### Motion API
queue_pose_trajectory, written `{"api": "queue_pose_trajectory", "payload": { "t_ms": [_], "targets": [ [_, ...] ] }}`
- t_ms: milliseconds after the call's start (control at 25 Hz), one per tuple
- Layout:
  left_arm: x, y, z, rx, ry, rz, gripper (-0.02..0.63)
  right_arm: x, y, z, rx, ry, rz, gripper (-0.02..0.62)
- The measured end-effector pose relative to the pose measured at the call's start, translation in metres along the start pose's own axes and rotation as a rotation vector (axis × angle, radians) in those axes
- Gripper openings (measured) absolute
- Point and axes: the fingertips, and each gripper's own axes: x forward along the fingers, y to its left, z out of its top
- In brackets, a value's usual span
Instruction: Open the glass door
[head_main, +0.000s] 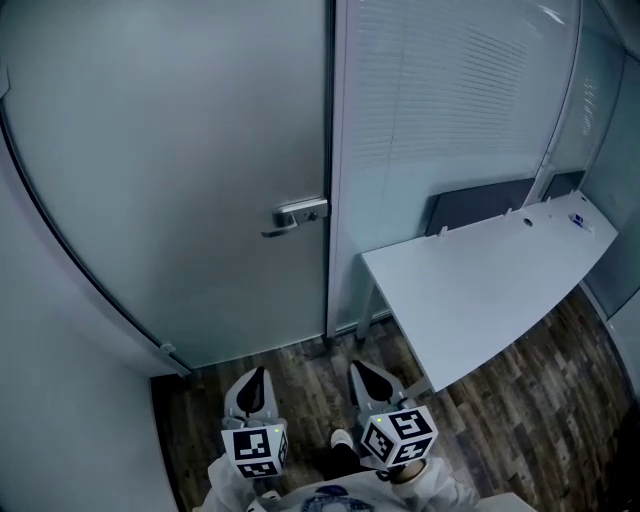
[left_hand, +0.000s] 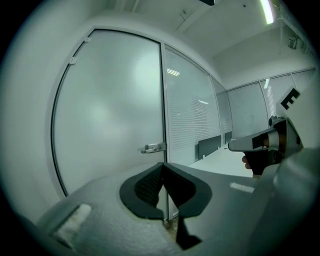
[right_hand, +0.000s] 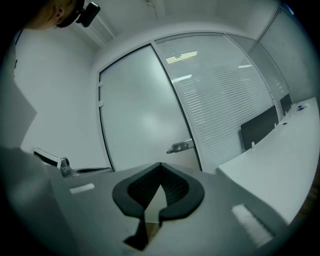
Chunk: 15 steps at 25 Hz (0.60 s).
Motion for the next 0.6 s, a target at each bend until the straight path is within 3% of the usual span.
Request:
{"api": "queue_pose_trajectory", "payload": {
  "t_ms": [280,600],
  "targets": [
    [0.083,-0.015,0.026,-0.008,-0.001,0.034,0.005,0.061,-0.054,0.033,-0.01,0.026,0.054,0.003],
    [0.127,0.002,0.027,0.022,0.023,0.119,0.005,0.122,-0.079,0.03,0.022,0.076,0.121,0.003]
  ]
}}
